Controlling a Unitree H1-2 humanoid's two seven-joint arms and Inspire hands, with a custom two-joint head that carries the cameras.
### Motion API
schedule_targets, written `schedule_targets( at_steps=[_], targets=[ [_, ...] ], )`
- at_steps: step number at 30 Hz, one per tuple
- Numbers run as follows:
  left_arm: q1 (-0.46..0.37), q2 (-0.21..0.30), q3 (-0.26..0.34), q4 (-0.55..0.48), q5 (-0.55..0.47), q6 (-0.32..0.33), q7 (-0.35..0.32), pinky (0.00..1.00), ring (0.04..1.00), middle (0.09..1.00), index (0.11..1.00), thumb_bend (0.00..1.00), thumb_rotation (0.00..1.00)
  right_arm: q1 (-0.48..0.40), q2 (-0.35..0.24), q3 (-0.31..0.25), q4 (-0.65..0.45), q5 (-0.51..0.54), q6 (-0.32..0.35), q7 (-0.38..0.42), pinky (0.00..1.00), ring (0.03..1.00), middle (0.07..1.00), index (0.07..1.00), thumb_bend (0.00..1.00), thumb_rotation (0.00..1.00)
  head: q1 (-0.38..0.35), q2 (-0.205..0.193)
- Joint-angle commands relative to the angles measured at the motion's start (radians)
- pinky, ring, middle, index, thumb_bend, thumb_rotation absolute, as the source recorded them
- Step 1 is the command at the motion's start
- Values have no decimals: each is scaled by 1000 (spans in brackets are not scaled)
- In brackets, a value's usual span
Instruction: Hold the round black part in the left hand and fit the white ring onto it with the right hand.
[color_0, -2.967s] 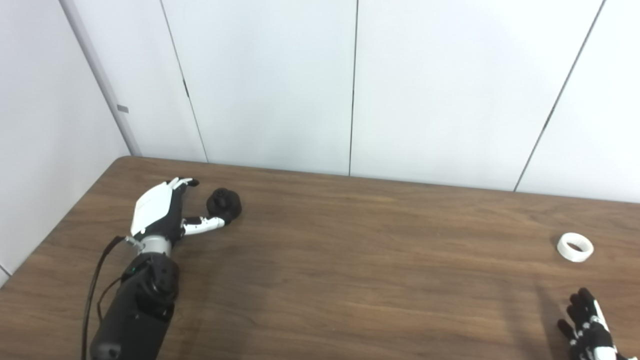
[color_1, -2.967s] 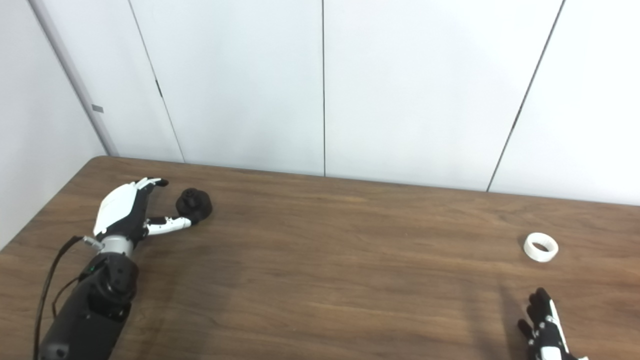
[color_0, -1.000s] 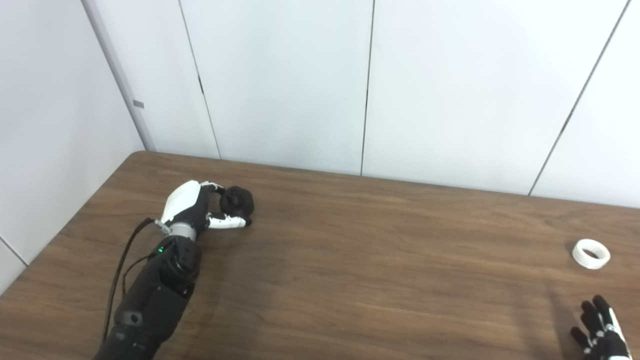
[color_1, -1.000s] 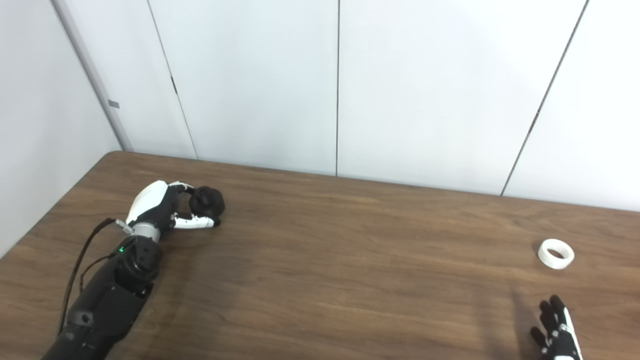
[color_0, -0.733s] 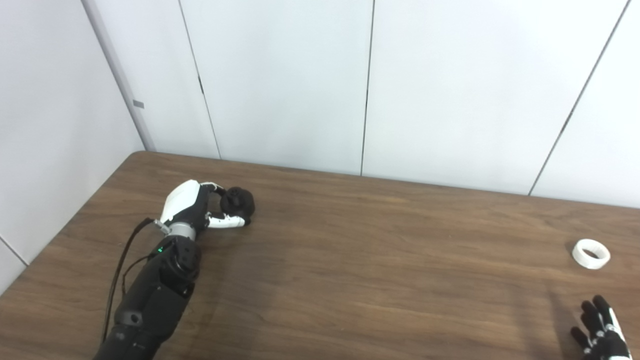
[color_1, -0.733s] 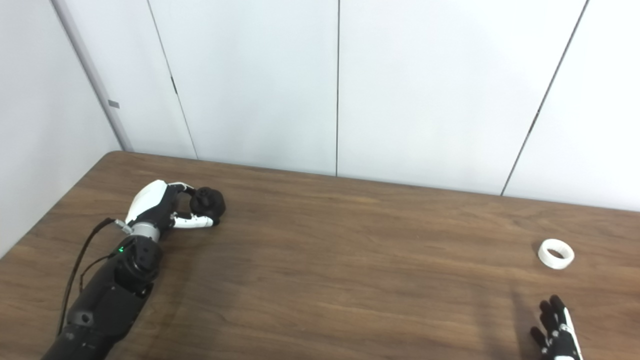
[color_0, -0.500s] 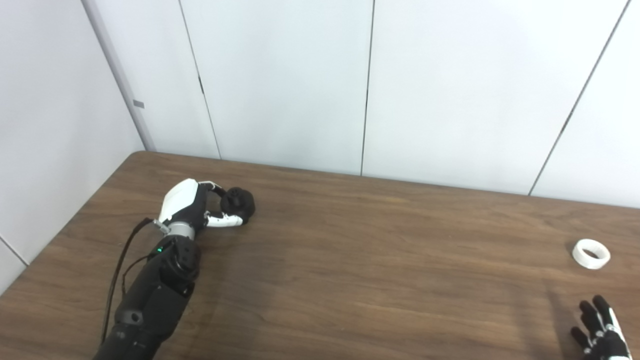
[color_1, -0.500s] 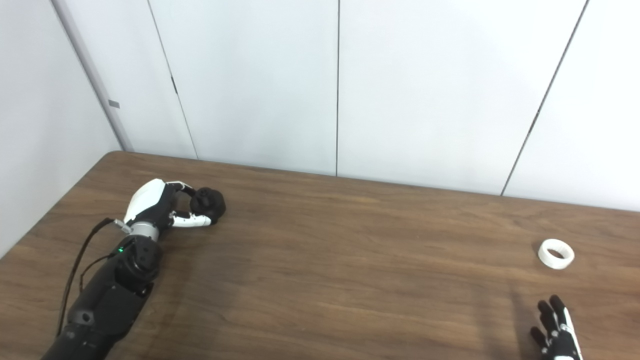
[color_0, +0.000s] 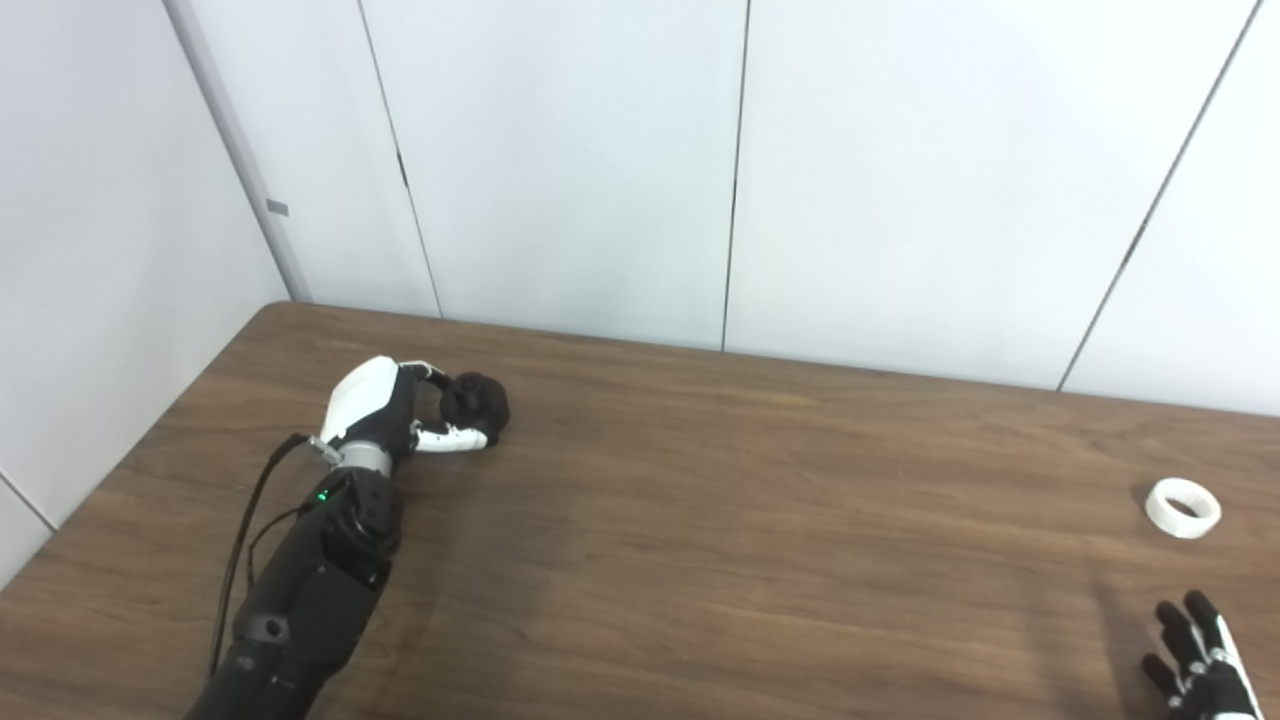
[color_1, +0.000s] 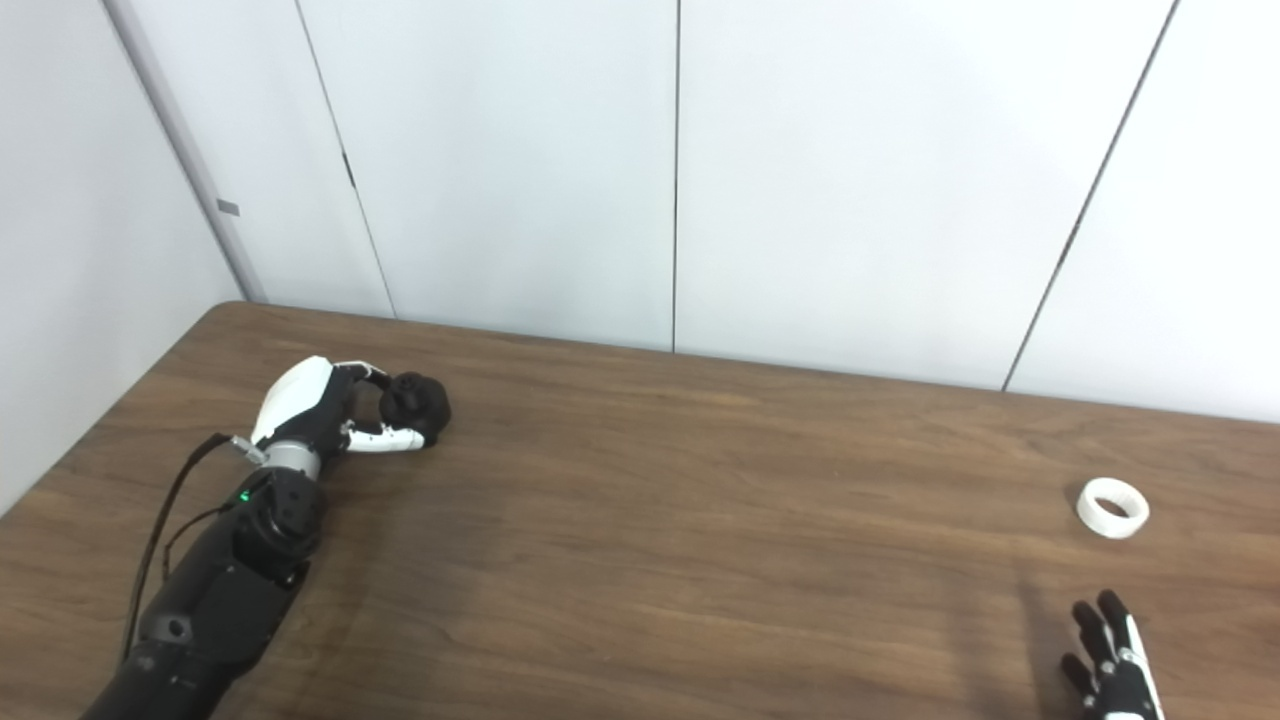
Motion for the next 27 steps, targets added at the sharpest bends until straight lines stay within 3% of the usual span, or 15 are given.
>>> schedule_targets(
  at_steps=[1,19,27],
  targets=[
    [-57,27,2,-21,6,-26,21,1000,934,875,696,870,281,5,-7,-9,-23,8,-7,-2,1000,1000,969,1000,567,1000,1,1],
    [-71,21,4,-5,-10,-29,24,1000,940,885,700,884,254,5,-6,-6,-20,7,-21,-1,1000,1000,972,1000,545,1000,-3,1],
    [-70,18,6,-2,-17,-37,38,1000,929,875,658,866,226,6,-6,-6,-19,1,-23,-3,1000,1000,969,1000,551,1000,-3,1]
  ],
)
